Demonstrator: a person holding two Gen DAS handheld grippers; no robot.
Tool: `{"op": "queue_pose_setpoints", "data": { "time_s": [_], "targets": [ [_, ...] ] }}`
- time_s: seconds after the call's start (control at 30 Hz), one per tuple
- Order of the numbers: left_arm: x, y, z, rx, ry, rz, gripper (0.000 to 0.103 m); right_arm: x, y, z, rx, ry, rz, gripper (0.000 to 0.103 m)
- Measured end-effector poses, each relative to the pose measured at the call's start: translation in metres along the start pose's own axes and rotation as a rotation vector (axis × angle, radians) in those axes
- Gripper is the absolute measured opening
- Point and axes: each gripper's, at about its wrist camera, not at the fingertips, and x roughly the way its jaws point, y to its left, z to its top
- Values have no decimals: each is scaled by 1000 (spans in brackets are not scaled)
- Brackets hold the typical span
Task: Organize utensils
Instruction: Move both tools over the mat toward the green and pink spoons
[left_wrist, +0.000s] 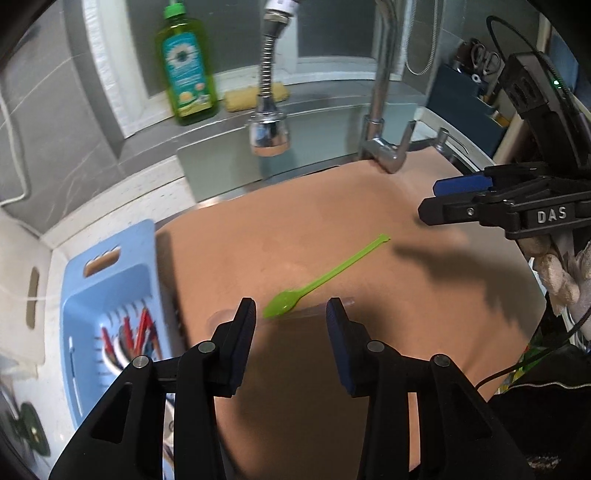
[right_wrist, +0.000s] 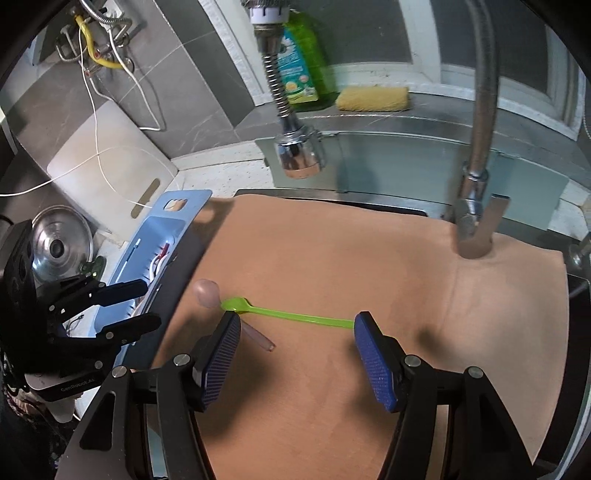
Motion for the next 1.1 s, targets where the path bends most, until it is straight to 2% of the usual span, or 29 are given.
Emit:
{"op": "queue_pose_setpoints", "data": {
  "time_s": [0.03, 0.07, 0.1, 0.17, 0.33, 0.43, 0.57, 0.63, 0.67, 0.77, 0.9, 0.97, 1.03, 1.1],
  "targets": [
    [3, -1, 2, 6, 4, -4, 38, -2, -2, -2, 4, -2, -2, 60],
    [6, 0, 4, 12, 12, -12, 41, -3, -3, -3, 8, -3, -5, 60],
    [9, 1, 5, 15, 18, -19, 48, -4, -5, -5, 13, -4, -8, 60],
    [17, 4, 8, 16, 36, -30, 53, -6, -11, -9, 32, -6, -13, 60],
    [46, 26, 14, -37, 107, -78, 57, -6, -21, -20, 88, 25, 8, 60],
    [62, 34, 20, -17, 139, -39, 57, 2, -19, -25, 100, 54, 30, 60],
    [82, 44, 27, -17, 191, -60, 57, 17, -10, -34, 113, 109, 70, 60],
    [89, 44, 29, 9, 207, -48, 50, 25, -7, -37, 130, 126, 90, 57],
    [92, 42, 30, 22, 218, -49, 43, 31, -6, -38, 140, 136, 94, 51],
    [98, 39, 33, 47, 238, -46, 39, 45, -11, -38, 202, 168, 109, 41],
    [106, 37, 36, 69, 260, -54, 27, 60, -14, -38, 278, 213, 174, 34],
    [111, 36, 36, 99, 278, -36, 26, 68, -6, -37, 274, 226, 197, 33],
    [118, 36, 35, 125, 302, -20, 19, 76, 5, -34, 244, 242, 191, 30],
    [124, 35, 34, 145, 323, -20, 18, 89, 15, -32, 231, 272, 211, 27]
  ]
}}
